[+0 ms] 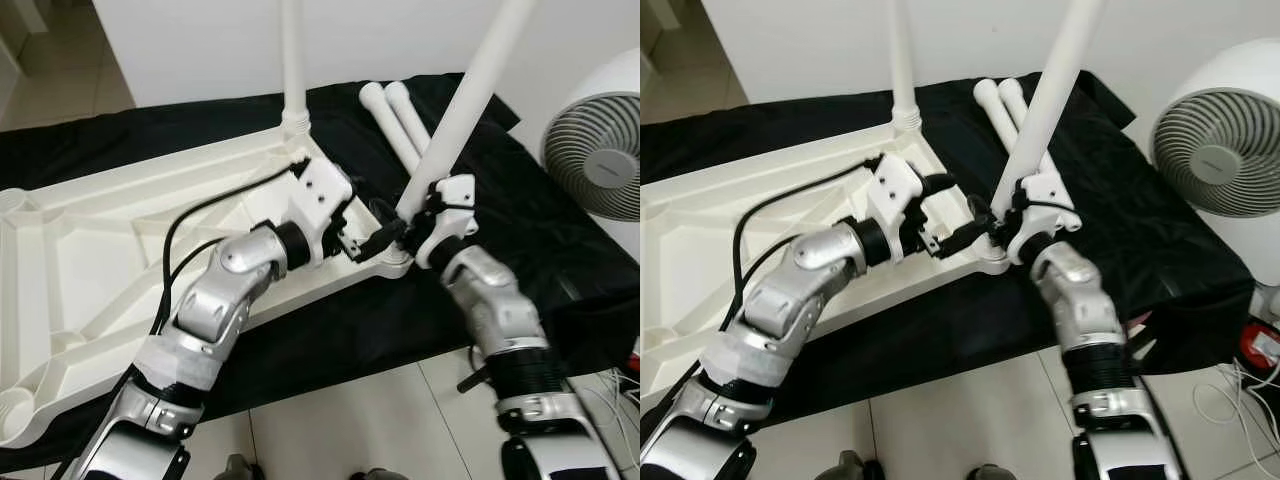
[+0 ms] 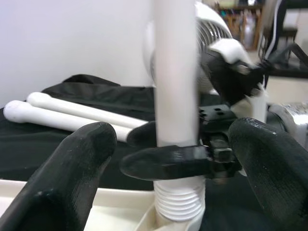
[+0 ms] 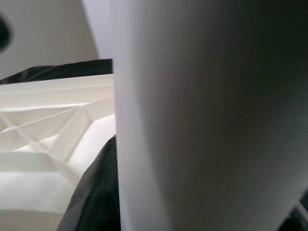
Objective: Building children table
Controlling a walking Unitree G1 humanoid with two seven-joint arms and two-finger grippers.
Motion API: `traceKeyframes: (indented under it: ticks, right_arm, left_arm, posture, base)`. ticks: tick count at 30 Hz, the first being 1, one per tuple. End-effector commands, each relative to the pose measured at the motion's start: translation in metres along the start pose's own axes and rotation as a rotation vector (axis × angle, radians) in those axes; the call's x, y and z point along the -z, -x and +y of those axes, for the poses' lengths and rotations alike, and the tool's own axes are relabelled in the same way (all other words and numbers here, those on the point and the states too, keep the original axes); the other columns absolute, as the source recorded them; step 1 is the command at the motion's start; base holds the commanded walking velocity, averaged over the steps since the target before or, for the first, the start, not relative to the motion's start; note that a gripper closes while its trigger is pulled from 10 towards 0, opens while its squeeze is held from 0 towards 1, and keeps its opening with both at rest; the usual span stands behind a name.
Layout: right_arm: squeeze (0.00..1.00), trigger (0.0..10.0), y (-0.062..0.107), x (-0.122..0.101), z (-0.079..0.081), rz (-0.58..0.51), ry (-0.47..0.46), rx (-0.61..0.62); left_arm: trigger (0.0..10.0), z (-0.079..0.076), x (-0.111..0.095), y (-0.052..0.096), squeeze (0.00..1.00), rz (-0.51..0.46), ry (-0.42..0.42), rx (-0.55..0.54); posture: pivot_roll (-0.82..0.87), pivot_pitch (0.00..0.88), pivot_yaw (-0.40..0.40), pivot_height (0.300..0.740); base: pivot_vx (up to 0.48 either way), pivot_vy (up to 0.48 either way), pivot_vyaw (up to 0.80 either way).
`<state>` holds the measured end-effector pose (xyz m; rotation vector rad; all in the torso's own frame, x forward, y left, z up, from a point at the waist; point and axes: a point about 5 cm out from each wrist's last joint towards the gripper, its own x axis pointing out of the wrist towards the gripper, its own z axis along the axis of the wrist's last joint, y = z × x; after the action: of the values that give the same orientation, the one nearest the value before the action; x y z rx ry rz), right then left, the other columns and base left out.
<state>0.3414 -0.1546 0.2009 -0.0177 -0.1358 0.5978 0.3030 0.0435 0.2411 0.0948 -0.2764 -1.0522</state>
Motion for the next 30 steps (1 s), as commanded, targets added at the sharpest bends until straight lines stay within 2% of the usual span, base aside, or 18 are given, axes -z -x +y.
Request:
traceKeyframes:
  ticks: [1, 3, 4, 5, 6, 9, 20, 27, 30]
  right_arm:
    - [0.00, 10.0, -0.001, -0.007, 0.002, -0.001, 0.033, -0.048]
    - [0.00, 10.0, 0.001, -0.012, -0.002, 0.018, 0.085, -0.085]
    - [0.00, 10.0, 0.001, -0.013, -0.001, 0.033, 0.111, -0.126]
    - [0.00, 10.0, 0.001, -0.013, -0.001, 0.033, 0.111, -0.126]
    - [0.00, 10.0, 0.004, -0.015, 0.002, 0.075, 0.132, -0.200]
    - [0.00, 10.0, 0.005, -0.014, 0.006, 0.104, 0.156, -0.261]
    - [0.00, 10.0, 0.008, -0.008, 0.012, 0.206, 0.219, -0.397]
    - [0.00, 10.0, 0.010, -0.006, 0.014, 0.226, 0.260, -0.427]
    - [0.00, 10.0, 0.011, -0.003, 0.011, 0.245, 0.271, -0.419]
  left_arm:
    - [10.0, 0.000, -0.002, 0.000, 1.00, -0.006, 0.028, 0.023]
    - [10.0, 0.000, -0.010, -0.001, 1.00, -0.030, 0.018, 0.034]
    - [10.0, 0.001, -0.015, -0.002, 0.87, -0.048, 0.024, 0.037]
    - [10.0, 0.001, -0.015, -0.002, 0.87, -0.048, 0.024, 0.037]
    - [10.0, 0.001, -0.024, -0.004, 0.00, -0.080, 0.028, 0.046]
    - [10.0, 0.003, -0.031, -0.007, 0.00, -0.093, 0.017, 0.050]
    - [10.0, 0.007, -0.059, -0.015, 0.00, -0.181, 0.069, 0.100]
    - [10.0, 0.006, -0.059, -0.018, 0.00, -0.149, 0.110, 0.101]
    - [10.0, 0.010, -0.052, -0.028, 0.00, -0.065, 0.199, 0.047]
  posture:
    - [-0.11, 0.078, 0.029, 0.740]
    - [-0.11, 0.076, 0.027, 0.740]
    - [-0.11, 0.071, 0.024, 0.740]
    - [-0.11, 0.071, 0.024, 0.740]
    - [-0.11, 0.071, 0.024, 0.740]
    - [-0.10, 0.064, 0.024, 0.740]
    - [-0.09, 0.058, 0.020, 0.740]
    - [-0.09, 0.058, 0.020, 0.740]
    - [-0.09, 0.069, 0.025, 0.740]
  base:
    - [0.000, 0.000, 0.00]
    - [0.000, 0.000, 0.00]
    - [0.000, 0.000, 0.00]
    - [0.000, 0.000, 0.00]
    - [0.000, 0.000, 0.00]
    - [0.000, 0.000, 0.00]
    - [0.000, 0.000, 0.00]
    - [0.000, 0.000, 0.00]
    - [0.000, 0.000, 0.00]
